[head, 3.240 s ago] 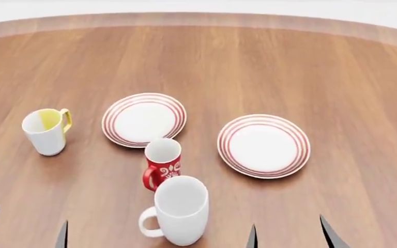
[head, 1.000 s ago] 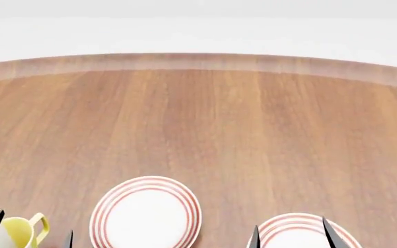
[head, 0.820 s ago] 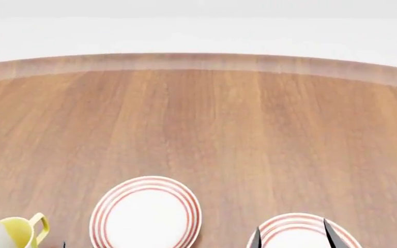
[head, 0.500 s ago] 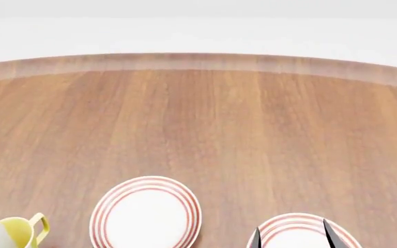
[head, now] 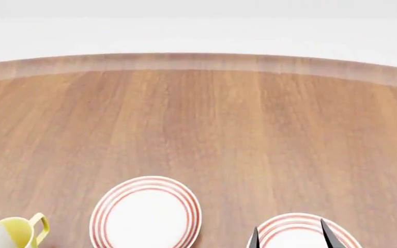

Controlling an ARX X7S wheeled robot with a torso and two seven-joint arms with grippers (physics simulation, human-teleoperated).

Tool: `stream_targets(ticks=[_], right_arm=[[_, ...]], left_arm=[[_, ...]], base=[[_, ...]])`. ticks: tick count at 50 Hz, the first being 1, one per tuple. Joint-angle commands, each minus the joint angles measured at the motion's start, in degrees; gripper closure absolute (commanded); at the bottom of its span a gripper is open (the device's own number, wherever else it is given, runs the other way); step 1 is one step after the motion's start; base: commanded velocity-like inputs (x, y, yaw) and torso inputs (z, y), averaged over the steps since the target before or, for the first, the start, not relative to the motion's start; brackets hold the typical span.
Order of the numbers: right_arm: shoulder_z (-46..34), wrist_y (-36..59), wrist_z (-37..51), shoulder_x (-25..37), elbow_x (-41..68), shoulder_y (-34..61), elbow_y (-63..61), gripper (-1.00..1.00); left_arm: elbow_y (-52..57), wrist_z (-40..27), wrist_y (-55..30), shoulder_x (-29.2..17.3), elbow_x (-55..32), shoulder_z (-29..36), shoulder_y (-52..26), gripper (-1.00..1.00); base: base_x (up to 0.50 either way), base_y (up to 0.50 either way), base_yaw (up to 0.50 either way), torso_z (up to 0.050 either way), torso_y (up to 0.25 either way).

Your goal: Put the white mug on the left plate.

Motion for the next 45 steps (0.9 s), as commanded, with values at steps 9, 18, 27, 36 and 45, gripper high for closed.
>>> stream_targets(ticks=[9,18,27,36,45], right_arm=[[-0.3,0.5,0.5,0.1,0.6,0.5,-0.2,-1.0],[-0.6,1.1,0.8,0.4,0.4,0.7,-0.9,-1.0],[-0.9,1.1,1.3,0.5,0.3,0.5,-1.0,-1.0],[-1.6,0.8,1.4,0.4,0.1,0.9,-0.3,-1.0],[-1.6,1.1,1.5,0.7,0.3,1.1,-0.6,-1.0]], left_arm=[[-7.6,20.8,8.7,11.6,-0.7,-10.1,2.7,-1.0],[-13.1,23.5,13.7,12.1,1.7,-7.1,2.2,-1.0],[-16.8,25.0,15.9,12.5,4.7,-4.2,1.1,-1.0],[-20.9,26.3,17.0,13.0,6.6,-0.5,-1.7,-1.0],[-26.0,27.4,15.9,13.3,7.4,2.7,-6.1,-1.0]], base=[[0.0,0.0,0.0,0.0,0.0],[0.0,0.0,0.0,0.0,0.0],[0.0,0.0,0.0,0.0,0.0],[0.0,0.0,0.0,0.0,0.0],[0.0,0.0,0.0,0.0,0.0]])
